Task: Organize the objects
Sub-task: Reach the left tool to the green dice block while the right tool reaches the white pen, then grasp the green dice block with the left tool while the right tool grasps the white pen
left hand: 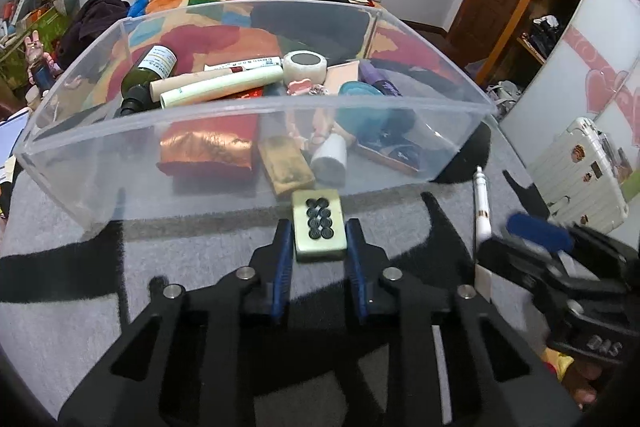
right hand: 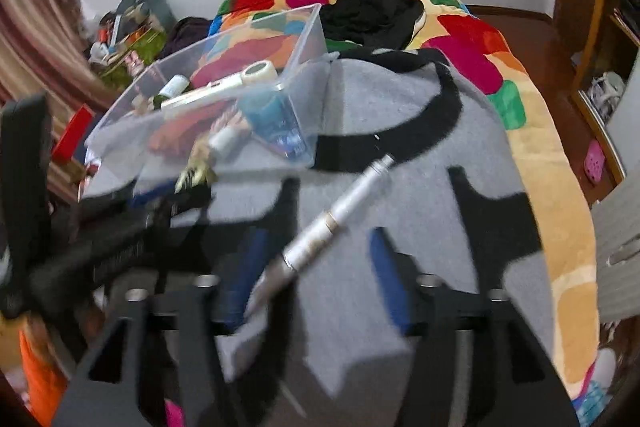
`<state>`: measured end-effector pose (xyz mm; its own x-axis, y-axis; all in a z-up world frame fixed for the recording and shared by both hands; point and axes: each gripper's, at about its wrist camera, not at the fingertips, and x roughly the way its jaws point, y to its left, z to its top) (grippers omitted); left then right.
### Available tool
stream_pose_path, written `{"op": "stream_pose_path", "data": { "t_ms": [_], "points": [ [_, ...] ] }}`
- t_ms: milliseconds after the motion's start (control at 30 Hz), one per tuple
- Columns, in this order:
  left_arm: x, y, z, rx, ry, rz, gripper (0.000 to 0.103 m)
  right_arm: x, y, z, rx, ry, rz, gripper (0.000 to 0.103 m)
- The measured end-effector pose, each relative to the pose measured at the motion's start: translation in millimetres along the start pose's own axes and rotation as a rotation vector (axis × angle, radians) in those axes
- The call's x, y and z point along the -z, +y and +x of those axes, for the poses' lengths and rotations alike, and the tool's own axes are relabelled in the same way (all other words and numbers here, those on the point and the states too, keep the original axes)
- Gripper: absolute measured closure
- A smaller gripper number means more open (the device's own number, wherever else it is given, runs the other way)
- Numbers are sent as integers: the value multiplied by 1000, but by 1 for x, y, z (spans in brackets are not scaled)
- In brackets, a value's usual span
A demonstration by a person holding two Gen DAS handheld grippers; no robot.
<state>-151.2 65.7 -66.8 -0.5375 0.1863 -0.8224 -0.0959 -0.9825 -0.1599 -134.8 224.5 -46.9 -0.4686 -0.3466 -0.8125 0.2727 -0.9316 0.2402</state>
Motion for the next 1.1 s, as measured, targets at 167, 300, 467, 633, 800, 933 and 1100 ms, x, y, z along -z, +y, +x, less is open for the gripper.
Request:
{"op": "stream_pose_path", "data": {
  "t_ms": [167, 300, 467, 633, 800, 933, 1100],
  "points": [
    [13, 0, -11, 14, -16, 20, 79, 7, 25, 18, 157, -25, -123, 43],
    [27, 0, -22, 23, -26, 49, 79, 10, 24, 11, 125, -30, -142, 61],
    [42, -2, -34, 25, -22, 100, 79, 22, 14, 0, 149, -27, -198, 89],
    [47, -5, -38, -7, -35, 127, 73, 29, -1, -10, 150, -18, -188, 93],
    [41, -10, -29, -49, -55, 119, 68, 36, -5, -22, 107, -30, -164, 93],
    [39, -11, -26, -59, -70, 117, 79, 40, 4, -37, 72, -66, -187, 93],
    [40, -6, -37, -44, -89, 100, 79, 33, 21, -60, 13, -132, -215, 93]
  ]
}}
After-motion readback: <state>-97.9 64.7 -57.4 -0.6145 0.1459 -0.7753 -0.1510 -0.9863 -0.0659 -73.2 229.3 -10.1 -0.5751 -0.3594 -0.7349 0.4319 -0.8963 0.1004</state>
